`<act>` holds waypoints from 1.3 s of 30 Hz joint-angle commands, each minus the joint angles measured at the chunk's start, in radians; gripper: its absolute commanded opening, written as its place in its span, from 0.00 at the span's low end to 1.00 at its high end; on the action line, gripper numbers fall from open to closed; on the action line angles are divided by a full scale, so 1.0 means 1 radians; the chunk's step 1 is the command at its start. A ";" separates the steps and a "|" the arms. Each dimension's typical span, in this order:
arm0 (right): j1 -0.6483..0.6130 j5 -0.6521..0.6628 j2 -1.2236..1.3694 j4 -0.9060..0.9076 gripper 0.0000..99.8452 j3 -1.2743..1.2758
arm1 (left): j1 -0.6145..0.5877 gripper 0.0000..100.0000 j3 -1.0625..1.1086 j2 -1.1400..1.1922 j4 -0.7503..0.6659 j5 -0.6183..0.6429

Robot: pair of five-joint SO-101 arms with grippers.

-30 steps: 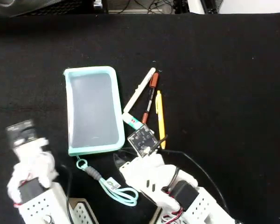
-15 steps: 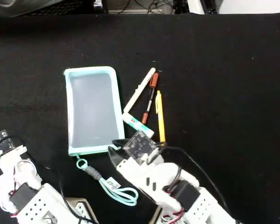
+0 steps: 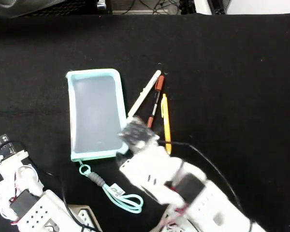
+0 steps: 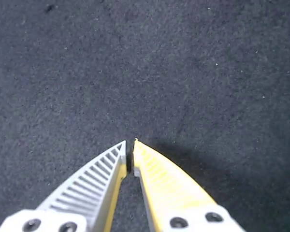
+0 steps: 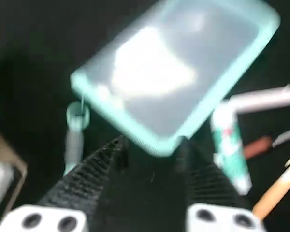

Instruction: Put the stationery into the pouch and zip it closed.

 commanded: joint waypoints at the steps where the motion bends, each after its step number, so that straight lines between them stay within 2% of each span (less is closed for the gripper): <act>1: -0.049 0.032 0.271 0.012 0.35 -0.056 | 0.012 0.05 0.016 -0.006 0.005 -0.011; 7: -0.110 0.141 0.469 0.006 0.35 -0.064 | 0.012 0.05 0.016 -0.006 0.003 -0.012; 16: -0.351 0.183 0.475 0.014 0.35 -0.068 | 0.012 0.05 0.016 -0.006 0.002 -0.012; 25: -0.354 0.175 0.470 0.018 0.35 -0.062 | 0.012 0.05 0.016 -0.006 0.003 -0.014; 32: -0.356 0.181 0.375 0.190 0.35 -0.191 | 0.012 0.05 0.016 -0.006 0.003 -0.014; 39: -0.362 0.183 0.357 0.092 0.35 -0.071 | 0.012 0.05 0.016 -0.006 0.003 -0.014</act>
